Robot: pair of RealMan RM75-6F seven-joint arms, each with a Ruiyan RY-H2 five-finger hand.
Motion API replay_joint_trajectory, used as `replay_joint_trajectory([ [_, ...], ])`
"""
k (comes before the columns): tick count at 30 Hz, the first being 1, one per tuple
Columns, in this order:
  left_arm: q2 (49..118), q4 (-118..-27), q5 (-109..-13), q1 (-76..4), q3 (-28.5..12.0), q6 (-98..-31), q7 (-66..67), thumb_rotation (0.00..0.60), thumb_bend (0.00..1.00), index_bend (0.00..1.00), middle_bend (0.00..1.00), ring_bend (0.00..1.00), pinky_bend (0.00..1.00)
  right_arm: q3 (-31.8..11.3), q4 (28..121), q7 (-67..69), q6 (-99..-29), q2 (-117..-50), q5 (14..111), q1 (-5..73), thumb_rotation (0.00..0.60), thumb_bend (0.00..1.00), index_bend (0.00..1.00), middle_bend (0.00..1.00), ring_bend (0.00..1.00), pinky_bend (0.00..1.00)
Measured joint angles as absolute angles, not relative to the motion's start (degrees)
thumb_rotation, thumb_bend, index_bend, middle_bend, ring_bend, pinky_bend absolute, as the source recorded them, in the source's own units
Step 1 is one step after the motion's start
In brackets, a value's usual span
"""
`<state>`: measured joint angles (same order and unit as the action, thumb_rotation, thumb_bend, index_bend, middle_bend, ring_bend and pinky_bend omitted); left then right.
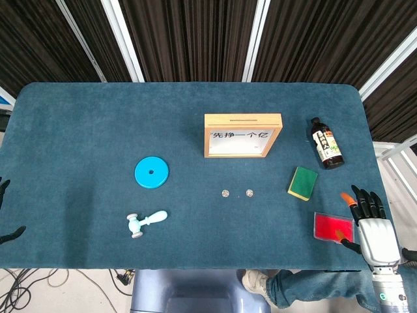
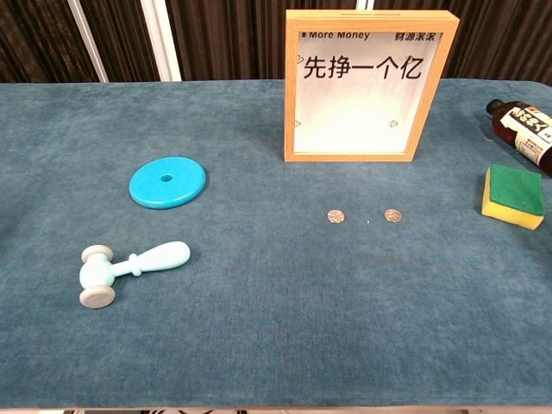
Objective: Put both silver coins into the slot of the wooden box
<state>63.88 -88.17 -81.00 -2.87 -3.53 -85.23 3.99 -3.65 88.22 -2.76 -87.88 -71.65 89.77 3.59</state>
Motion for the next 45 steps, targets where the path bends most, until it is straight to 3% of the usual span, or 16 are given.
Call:
replay_joint_trajectory([
  [26, 64.4, -87.3, -81.3, -3.1, -3.7, -85.5, 5.0, 0.6, 0.0, 0.0, 0.0, 0.0, 0.0, -4.0, 89.2, -3.6, -87.5, -71.6, 87.8, 3.5, 0.6, 0.3, 0.15, 0.02, 0.0, 0.0],
  [37, 64.1, -87.6, -80.8, -2.6, -4.1, -86.5, 4.8, 0.6, 0.0, 0.0, 0.0, 0.0, 0.0, -3.3, 91.9, -3.1, -86.3, -71.6, 88.3, 3.8, 0.6, 0.3, 0.28, 0.02, 0.0, 0.0],
  [45, 63.9, -87.9, -81.0, -2.5, -4.1, -86.7, 4.6, 0.6, 0.03, 0.0, 0.0, 0.0, 0.0, -5.0, 95.3, -7.1, -79.5, -70.9, 87.6, 8.8, 0.6, 0.34, 0.31, 0.02, 0.0, 0.0],
])
